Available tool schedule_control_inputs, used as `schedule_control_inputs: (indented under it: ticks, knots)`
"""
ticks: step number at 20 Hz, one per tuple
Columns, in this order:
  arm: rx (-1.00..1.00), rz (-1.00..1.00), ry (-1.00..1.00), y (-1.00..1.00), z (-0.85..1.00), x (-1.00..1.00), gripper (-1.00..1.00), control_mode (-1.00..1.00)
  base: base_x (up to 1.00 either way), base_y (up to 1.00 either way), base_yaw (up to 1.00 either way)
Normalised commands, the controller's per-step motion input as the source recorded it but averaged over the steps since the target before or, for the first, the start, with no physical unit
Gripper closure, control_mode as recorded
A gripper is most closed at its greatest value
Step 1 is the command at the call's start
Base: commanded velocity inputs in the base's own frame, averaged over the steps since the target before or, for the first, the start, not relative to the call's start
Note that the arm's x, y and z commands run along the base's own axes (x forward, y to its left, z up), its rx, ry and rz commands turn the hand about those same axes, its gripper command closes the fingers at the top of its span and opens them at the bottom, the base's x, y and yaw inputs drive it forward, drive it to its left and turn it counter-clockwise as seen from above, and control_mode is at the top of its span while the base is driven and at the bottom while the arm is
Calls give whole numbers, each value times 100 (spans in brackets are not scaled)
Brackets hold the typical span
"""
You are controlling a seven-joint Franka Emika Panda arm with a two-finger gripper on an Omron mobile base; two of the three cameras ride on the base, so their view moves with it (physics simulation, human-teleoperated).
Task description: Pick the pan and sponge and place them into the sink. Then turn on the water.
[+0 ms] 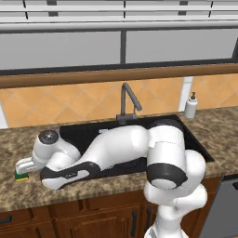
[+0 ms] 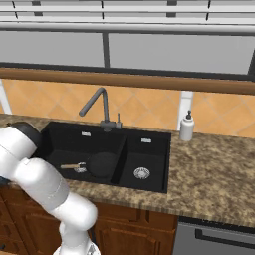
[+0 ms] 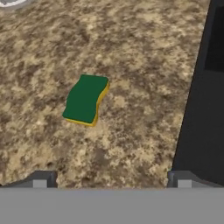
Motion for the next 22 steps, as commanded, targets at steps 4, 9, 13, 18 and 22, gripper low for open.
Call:
schedule_control_inputs:
  ticks: [4, 9, 13, 18, 22]
  knots:
    - [-22, 0, 0, 66, 0, 0, -100, -100, 0, 0, 0]
    - [-7, 0, 0, 40, -13, 0, -100, -100, 0, 0, 0]
    - [0, 0, 0, 3, -29, 0, -100, -100, 0, 0, 0]
    - [0, 0, -1, 0, -42, 0, -100, -100, 0, 0, 0]
    - [6, 0, -6, 0, -22, 13, -100, -100, 0, 0, 0]
